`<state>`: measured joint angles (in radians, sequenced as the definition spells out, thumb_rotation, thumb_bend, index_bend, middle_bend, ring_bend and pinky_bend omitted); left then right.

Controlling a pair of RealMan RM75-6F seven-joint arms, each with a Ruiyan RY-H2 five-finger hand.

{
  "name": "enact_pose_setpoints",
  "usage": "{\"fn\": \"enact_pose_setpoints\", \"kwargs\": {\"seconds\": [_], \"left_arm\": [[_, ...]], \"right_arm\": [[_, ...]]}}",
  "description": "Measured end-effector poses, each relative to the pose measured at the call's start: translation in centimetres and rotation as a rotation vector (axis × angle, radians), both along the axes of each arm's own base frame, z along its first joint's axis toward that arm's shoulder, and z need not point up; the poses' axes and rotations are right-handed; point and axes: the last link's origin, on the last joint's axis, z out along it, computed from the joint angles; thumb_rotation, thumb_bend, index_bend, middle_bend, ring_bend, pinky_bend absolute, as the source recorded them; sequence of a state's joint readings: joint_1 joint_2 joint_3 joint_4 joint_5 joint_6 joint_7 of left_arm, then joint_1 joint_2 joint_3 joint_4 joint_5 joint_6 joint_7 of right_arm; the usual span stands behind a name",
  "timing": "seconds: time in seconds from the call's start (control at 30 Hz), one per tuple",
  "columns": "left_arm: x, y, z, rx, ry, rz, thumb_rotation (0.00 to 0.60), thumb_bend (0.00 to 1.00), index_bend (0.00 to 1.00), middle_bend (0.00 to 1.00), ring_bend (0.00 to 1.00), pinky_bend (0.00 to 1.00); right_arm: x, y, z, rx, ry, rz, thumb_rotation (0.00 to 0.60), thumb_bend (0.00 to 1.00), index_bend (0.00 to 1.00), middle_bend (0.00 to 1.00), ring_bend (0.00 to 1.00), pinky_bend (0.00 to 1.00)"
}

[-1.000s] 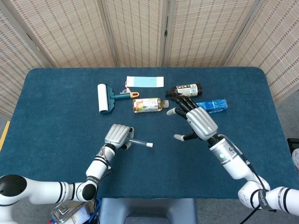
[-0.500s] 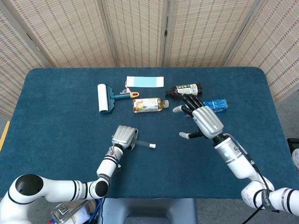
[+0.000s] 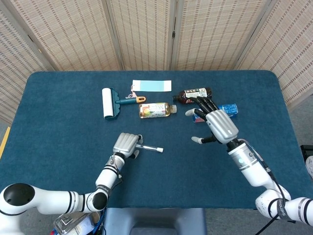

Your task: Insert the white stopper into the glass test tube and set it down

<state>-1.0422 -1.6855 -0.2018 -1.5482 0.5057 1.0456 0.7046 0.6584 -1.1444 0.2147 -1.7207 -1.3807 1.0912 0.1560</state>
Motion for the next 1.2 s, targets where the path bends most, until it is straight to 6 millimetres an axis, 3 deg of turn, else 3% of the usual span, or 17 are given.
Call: {"fn": "enact_pose_setpoints", "kwargs": {"seconds": [0.17,0.27,0.33,0.4,0.53,0.67,0.8,0.9,1.2], "left_arm": [[-1.4,-1.4,4.7,0.074,-0.093,-0.02,0.6,0.37,0.39,1.0,1.0,1.0],[-3.3,-2.2,8.4,0.146,-0.143,-0.018,0.6,0.37,0.39,0.96,0.98,1.0],[-4.9,-2.7,10.6,0.199,-0.161,-0.012,0.6,0.37,0.39,0.89,0.92,1.0],[-6.8,-3.3,12.8,0.262,-0.178,-0.005,0.6,0.37,0.39,0.81,0.82,0.98],[-10.2,-5.0,15.9,0.383,-0.19,-0.001,0.6,0.37,0.38,0.7,0.68,0.85],[-13.7,-7.1,18.9,0.495,-0.166,0.0,0.6,0.37,0.35,0.53,0.51,0.63],[-16.4,-9.2,20.6,0.566,-0.143,0.019,0.6,0.37,0.29,0.39,0.37,0.43],[-18.1,-10.8,21.3,0.603,-0.119,0.039,0.6,0.37,0.27,0.35,0.33,0.36],[-20.2,-14.2,21.5,0.62,-0.037,0.125,0.6,0.37,0.24,0.31,0.3,0.28]], "right_arm": [[-2.1,0.5,1.1,-0.015,0.078,-0.051,0.6,0.23,0.28,0.1,0.0,0.0],[-3.9,1.1,1.6,-0.024,0.12,-0.105,0.6,0.31,0.28,0.17,0.04,0.11],[-5.0,1.7,1.8,-0.036,0.141,-0.132,0.6,0.32,0.28,0.23,0.11,0.2],[-6.2,2.5,2.0,-0.051,0.161,-0.16,0.6,0.33,0.28,0.25,0.12,0.22],[-8.3,4.0,2.4,-0.09,0.193,-0.2,0.6,0.33,0.28,0.25,0.12,0.22],[-10.4,6.1,2.8,-0.117,0.213,-0.224,0.6,0.33,0.28,0.24,0.12,0.22],[-12.2,8.1,3.3,-0.151,0.216,-0.257,0.6,0.33,0.28,0.24,0.12,0.22],[-13.3,9.8,3.6,-0.166,0.199,-0.293,0.6,0.31,0.28,0.22,0.12,0.22],[-14.4,13.4,4.1,-0.195,0.226,-0.342,0.6,0.27,0.28,0.2,0.08,0.19]]}}
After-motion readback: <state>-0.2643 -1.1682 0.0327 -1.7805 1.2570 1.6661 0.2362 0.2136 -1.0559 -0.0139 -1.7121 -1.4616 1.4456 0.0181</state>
